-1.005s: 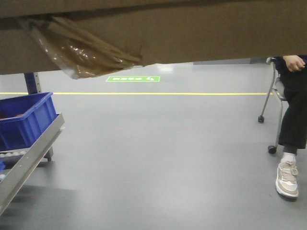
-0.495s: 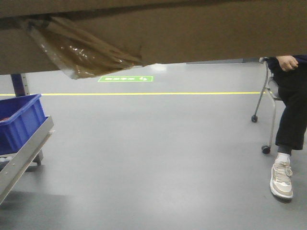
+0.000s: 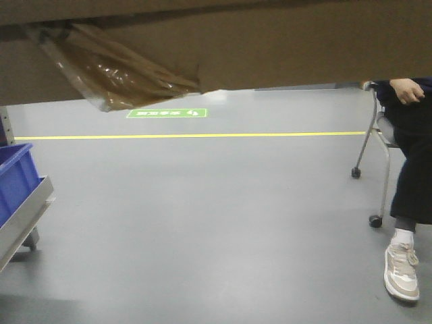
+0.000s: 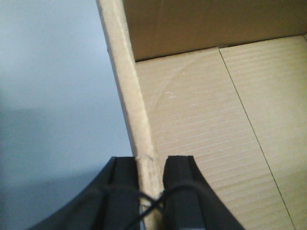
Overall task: Grab carton from right shelf to conveyor
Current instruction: 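Hold the carton with both grippers while driving to the red conveyor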
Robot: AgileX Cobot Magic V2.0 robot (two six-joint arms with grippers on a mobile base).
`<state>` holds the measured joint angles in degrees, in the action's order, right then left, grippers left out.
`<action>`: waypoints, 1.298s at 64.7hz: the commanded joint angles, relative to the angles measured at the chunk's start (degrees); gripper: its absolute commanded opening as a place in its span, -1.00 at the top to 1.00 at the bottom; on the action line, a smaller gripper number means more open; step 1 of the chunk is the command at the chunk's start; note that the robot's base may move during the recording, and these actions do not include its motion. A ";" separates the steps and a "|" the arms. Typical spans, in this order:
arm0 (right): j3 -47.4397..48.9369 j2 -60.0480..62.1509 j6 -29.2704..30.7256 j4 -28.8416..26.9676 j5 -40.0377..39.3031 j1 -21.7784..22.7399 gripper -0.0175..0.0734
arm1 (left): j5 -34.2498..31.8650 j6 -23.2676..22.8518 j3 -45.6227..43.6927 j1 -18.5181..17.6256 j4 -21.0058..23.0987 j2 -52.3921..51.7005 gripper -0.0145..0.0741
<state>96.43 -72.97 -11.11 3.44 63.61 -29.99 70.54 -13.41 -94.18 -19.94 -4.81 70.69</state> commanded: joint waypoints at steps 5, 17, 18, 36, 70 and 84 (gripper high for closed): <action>0.36 0.94 0.74 0.27 -3.60 0.17 0.77 | -0.58 0.67 -0.10 -0.43 0.16 -0.72 0.71; 0.36 0.94 0.74 0.27 -3.60 0.17 0.77 | -0.58 0.67 -0.10 -0.43 0.16 -0.72 0.71; 0.36 0.94 0.74 0.27 -3.60 0.17 0.77 | -0.58 0.67 -0.10 -0.43 0.16 -0.72 0.71; 0.36 0.94 0.74 0.27 -3.60 0.17 0.77 | -3.50 0.67 -0.10 -0.43 0.16 -0.72 0.71; 0.36 0.94 0.74 0.27 -3.73 0.17 0.77 | -4.53 0.67 -0.10 -0.43 0.16 -0.72 0.71; 0.36 0.94 0.74 0.27 -3.73 0.17 0.77 | -4.53 0.67 -0.10 -0.43 0.16 -0.72 0.71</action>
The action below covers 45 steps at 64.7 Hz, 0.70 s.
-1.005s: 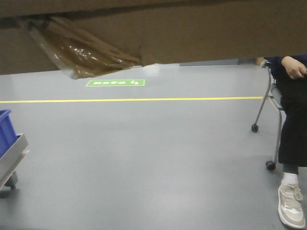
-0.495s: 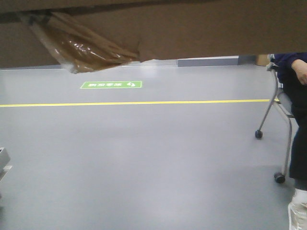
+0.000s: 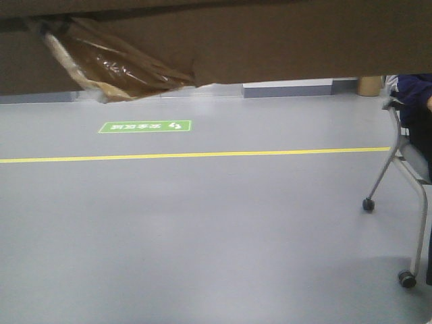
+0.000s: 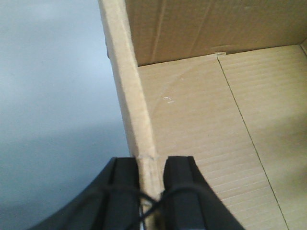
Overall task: Grab carton from right shelf to conveyor
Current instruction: 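Hold the carton with both grippers while driving to the red conveyor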
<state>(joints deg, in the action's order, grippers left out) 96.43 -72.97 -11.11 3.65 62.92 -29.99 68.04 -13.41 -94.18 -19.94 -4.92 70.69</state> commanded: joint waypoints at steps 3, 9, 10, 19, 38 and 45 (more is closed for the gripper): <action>0.36 0.94 0.74 0.06 -3.04 0.17 0.77 | -2.03 0.67 -0.10 -0.43 0.28 -0.72 0.71; 0.36 0.94 0.74 0.06 -3.04 0.17 0.77 | -2.03 0.67 -0.10 -0.43 0.28 -0.72 0.71; 0.36 0.94 0.74 0.06 -3.04 0.17 0.77 | -2.03 0.67 -0.10 -0.43 0.28 -0.72 0.71; 0.36 0.94 0.74 0.06 -3.04 0.17 0.77 | -2.05 0.67 -0.10 -0.43 -0.06 -0.72 0.71; 0.36 0.94 0.74 0.06 -3.04 0.17 0.77 | -2.05 0.67 -0.10 -0.43 -0.79 -0.72 0.71; 0.36 0.94 0.74 0.06 -3.04 0.17 0.77 | -2.05 0.67 -0.10 -0.43 -0.79 -0.72 0.71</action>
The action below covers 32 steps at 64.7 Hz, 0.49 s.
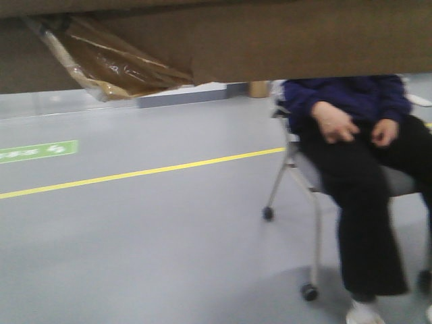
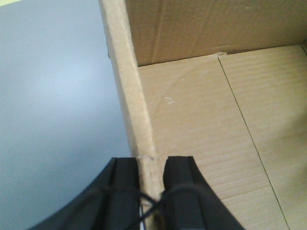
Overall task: Grab carton from right shelf to conveyor
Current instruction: 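Hold the carton with both grippers while driving to the red conveyor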
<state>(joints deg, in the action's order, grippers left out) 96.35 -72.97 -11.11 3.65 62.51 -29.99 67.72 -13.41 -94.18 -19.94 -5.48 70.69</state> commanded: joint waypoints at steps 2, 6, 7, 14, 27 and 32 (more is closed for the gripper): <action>0.44 0.94 0.74 0.06 -2.63 0.17 0.77 | -1.74 0.67 -0.10 -0.43 -0.23 -0.72 0.71; 0.44 0.94 0.74 0.06 -2.63 0.17 0.77 | -1.74 0.67 -0.10 -0.43 -0.23 -0.72 0.71; 0.44 0.94 0.74 0.06 -2.63 0.17 0.77 | -1.74 0.67 -0.10 -0.43 -0.23 -0.72 0.71; 0.44 0.94 0.74 0.06 -2.63 0.17 0.77 | -1.74 0.67 -0.10 -0.43 -0.35 -0.72 0.71; 0.44 0.94 0.74 0.06 -2.63 0.17 0.77 | -1.74 0.67 -0.10 -0.43 -0.49 -0.72 0.71; 0.44 0.94 0.74 0.06 -2.63 0.17 0.77 | -1.74 0.67 -0.10 -0.43 -1.76 -0.72 0.71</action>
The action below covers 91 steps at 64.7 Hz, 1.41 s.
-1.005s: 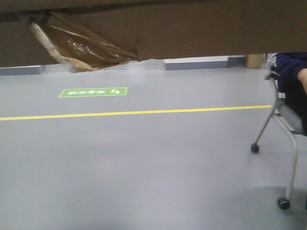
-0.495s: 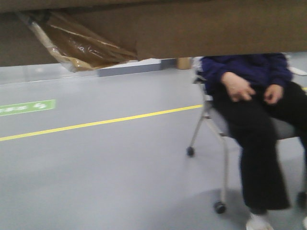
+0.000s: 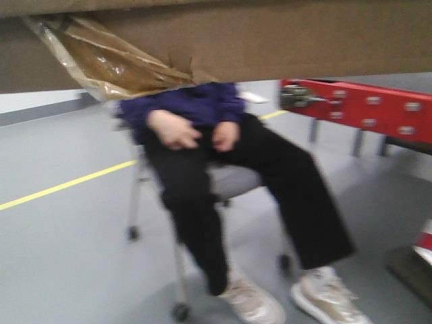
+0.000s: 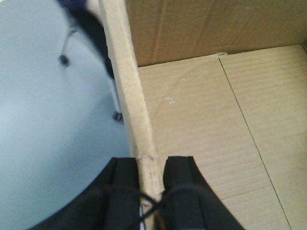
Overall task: Grab carton from right shelf to conveyor
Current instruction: 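Hold the carton with both grippers while driving to the red conveyor, then move the held carton over the grey conveyor belt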
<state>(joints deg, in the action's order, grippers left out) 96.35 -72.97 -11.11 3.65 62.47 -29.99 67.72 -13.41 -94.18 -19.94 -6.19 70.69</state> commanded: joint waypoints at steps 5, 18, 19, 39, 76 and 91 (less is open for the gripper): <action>0.44 0.94 0.74 0.06 -2.59 0.17 0.77 | -1.74 0.67 -0.10 -0.43 -2.78 -0.72 0.71; 0.44 0.94 0.74 0.06 -2.59 0.17 0.77 | -1.74 0.67 -0.10 -0.43 -7.00 -0.72 0.71; 0.44 0.94 0.74 0.06 -2.59 0.17 0.77 | -1.74 0.67 -0.10 -0.43 -7.41 -0.72 0.71; 0.44 0.94 0.74 0.06 -2.59 0.17 0.77 | -1.74 0.67 -0.10 -0.43 -14.91 -0.72 0.71; 0.44 0.94 0.74 0.06 -2.59 0.17 0.77 | -2.95 0.67 -0.10 -0.43 -20.12 -0.72 0.71; 0.44 0.94 0.74 0.06 -2.59 0.17 0.77 | -6.38 0.67 -0.10 -0.43 -20.12 -0.72 0.71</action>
<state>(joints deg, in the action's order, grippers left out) 96.35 -73.28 -11.45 2.06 60.54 -30.07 63.08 -13.52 -94.18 -21.00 -18.67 70.69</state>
